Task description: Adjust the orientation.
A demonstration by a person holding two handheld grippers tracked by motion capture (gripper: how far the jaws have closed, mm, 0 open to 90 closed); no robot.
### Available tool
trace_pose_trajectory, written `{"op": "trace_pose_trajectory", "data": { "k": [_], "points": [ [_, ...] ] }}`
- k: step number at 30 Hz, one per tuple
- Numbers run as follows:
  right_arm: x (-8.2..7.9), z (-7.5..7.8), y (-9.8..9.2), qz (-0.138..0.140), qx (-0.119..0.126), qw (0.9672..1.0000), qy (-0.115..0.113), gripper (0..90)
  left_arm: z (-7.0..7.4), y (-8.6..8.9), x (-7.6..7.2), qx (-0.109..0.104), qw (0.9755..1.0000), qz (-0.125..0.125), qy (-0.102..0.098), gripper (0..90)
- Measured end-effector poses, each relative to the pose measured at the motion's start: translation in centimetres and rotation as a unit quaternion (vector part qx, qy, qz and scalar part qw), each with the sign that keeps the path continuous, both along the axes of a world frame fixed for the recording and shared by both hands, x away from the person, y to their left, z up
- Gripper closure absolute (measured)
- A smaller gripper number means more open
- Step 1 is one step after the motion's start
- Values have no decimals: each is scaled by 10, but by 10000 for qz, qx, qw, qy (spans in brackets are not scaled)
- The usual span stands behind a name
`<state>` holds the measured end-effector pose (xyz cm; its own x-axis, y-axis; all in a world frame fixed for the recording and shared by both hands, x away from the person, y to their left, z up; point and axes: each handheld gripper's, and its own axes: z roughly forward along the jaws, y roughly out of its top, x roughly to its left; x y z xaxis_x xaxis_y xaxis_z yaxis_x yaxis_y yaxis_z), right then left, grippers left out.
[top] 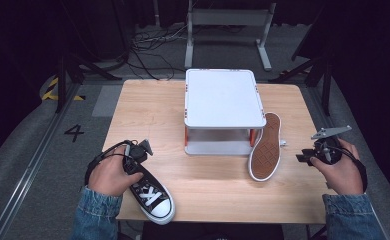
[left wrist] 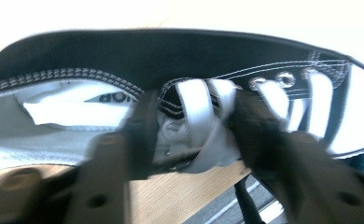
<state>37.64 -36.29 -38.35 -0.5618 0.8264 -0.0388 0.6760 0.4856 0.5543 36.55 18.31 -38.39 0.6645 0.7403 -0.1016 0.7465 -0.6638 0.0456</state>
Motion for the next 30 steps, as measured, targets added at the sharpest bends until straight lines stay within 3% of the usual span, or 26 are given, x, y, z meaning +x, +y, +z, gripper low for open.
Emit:
{"op": "trace_pose_trajectory", "data": {
  "k": [2,3,7,10,11,12,16,18,20,22,23,24,25,26,27,28,30],
  "points": [
    [-1,0,-1,-8,-6,10000,-11,657,6,0,-1,-74,9999,-26,-96,744],
    [-1,0,-1,-16,-10,10000,-14,658,11,1,-3,-225,9994,36,-244,865],
    [-2,0,-2,-37,-24,10000,-21,660,15,1,-2,-206,9990,173,-368,869],
    [-3,0,-3,-43,-25,10000,-30,661,21,0,-3,-324,9975,243,-574,871],
    [-3,0,-3,-51,-30,10000,-32,660,26,0,-3,-466,9963,299,-651,871],
    [-4,1,-4,-62,-16,10000,-52,660,33,-2,-2,-713,9932,313,-865,872],
    [-5,1,-5,-90,-28,9999,-60,661,40,-13,7,-975,9875,409,-1166,874],
    [-6,1,-5,-94,-14,9999,-70,662,42,-18,16,-1214,9823,534,-1327,873],
    [-6,0,-5,-102,-8,9999,-71,661,41,-24,26,-1406,9785,637,-1365,873],
    [-6,0,-5,-104,-23,9999,-59,662,36,-30,37,-1496,9771,714,-1334,873],
    [-6,0,-5,-104,-23,9999,-59,662,36,-30,37,-1496,9771,714,-1334,872],
    [-6,-2,-5,-80,-21,10000,-53,661,26,-35,46,-1408,9799,725,-1214,870],
    [-6,-2,-5,-80,-21,10000,-53,661,26,-35,46,-1408,9799,725,-1214,868],
    [-6,-3,-5,-69,-21,10000,-43,660,15,-37,52,-1209,9832,711,-1168,866],
    [-6,-3,-5,-66,-21,10000,-41,659,11,-34,54,-1106,9837,771,-1189,863],
    [-6,-3,-6,-64,-30,10000,-43,657,10,-30,55,-1301,9814,746,-1200,861],
    [-6,-4,-8,-66,-23,10000,-55,650,8,-23,55,-1554,9795,762,-1027,830]
  ]
}}
